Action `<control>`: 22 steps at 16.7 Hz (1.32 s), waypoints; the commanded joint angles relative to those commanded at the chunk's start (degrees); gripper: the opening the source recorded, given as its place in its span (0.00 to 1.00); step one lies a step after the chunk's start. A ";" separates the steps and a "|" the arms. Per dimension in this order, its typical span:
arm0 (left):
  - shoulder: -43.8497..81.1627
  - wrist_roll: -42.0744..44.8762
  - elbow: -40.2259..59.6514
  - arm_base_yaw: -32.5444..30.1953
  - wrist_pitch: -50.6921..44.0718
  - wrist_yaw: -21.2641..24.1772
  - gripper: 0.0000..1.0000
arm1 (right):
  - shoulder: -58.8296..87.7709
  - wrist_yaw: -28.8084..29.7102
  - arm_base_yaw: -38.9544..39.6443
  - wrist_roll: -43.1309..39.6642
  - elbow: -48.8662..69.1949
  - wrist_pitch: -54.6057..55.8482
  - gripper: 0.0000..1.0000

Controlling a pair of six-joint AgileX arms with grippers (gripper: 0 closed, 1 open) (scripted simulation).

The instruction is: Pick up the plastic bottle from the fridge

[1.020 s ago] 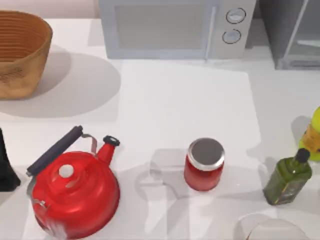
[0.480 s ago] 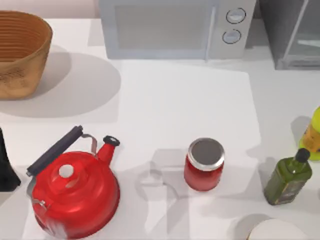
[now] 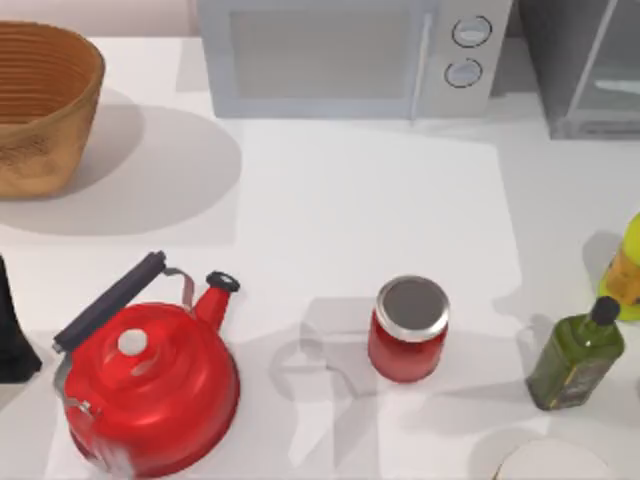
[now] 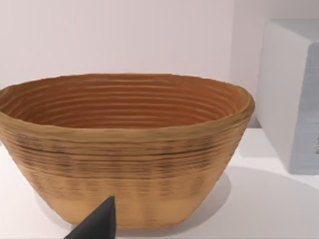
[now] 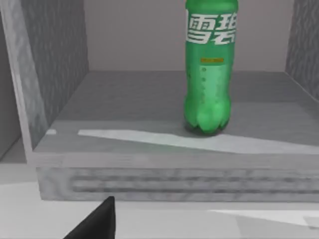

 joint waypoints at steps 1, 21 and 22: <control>0.00 0.00 0.00 0.00 0.00 0.00 1.00 | 2.03 -0.59 -0.58 0.06 0.24 1.86 1.00; 0.00 0.00 0.00 0.00 0.00 0.00 1.00 | 20.91 9.15 8.21 -0.55 34.88 -13.08 1.00; 0.00 0.00 0.00 0.00 0.00 0.00 1.00 | 22.39 10.35 9.38 -0.54 38.60 -15.28 1.00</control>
